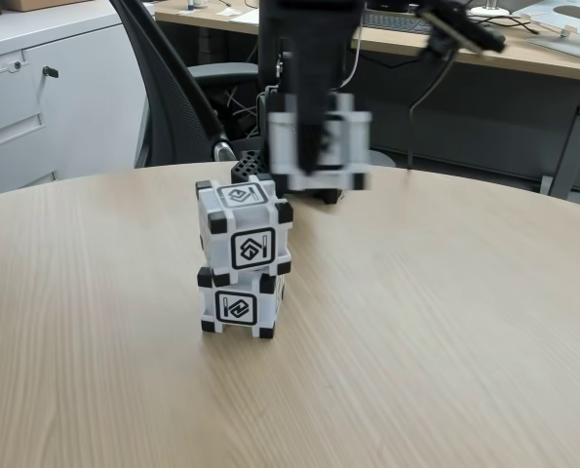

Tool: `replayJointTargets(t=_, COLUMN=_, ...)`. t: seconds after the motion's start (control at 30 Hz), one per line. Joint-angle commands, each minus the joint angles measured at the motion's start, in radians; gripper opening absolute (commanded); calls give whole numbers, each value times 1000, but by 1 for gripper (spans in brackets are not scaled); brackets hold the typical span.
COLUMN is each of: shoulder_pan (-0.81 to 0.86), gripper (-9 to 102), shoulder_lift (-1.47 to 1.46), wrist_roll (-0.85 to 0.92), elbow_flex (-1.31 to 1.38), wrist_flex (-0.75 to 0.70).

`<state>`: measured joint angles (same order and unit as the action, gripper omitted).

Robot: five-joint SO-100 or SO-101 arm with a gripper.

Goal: Stack cubes from left to right.

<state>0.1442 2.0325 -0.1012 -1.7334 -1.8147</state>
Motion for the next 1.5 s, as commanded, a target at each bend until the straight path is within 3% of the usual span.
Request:
replayJointTargets(t=0.0, shoulder_pan=-35, gripper=0, shoulder_lift=14, wrist_roll=-26, elbow_flex=35, wrist_flex=-15)
replayJointTargets(t=0.33, shoulder_pan=-15, gripper=0, shoulder_lift=5, wrist_roll=80, elbow_flex=46, wrist_flex=-14)
replayJointTargets(t=0.7, shoulder_pan=202, gripper=0, shoulder_lift=-2, wrist_roll=201, elbow_flex=48, wrist_flex=-9)
replayJointTargets(t=1.33, shoulder_pan=336, gripper=0, shoulder_lift=-3, wrist_roll=273, elbow_flex=37, wrist_flex=-5)
replayJointTargets(t=1.47, shoulder_pan=327, gripper=9, shoulder_lift=0, wrist_roll=279, elbow_flex=35, wrist_flex=-9)
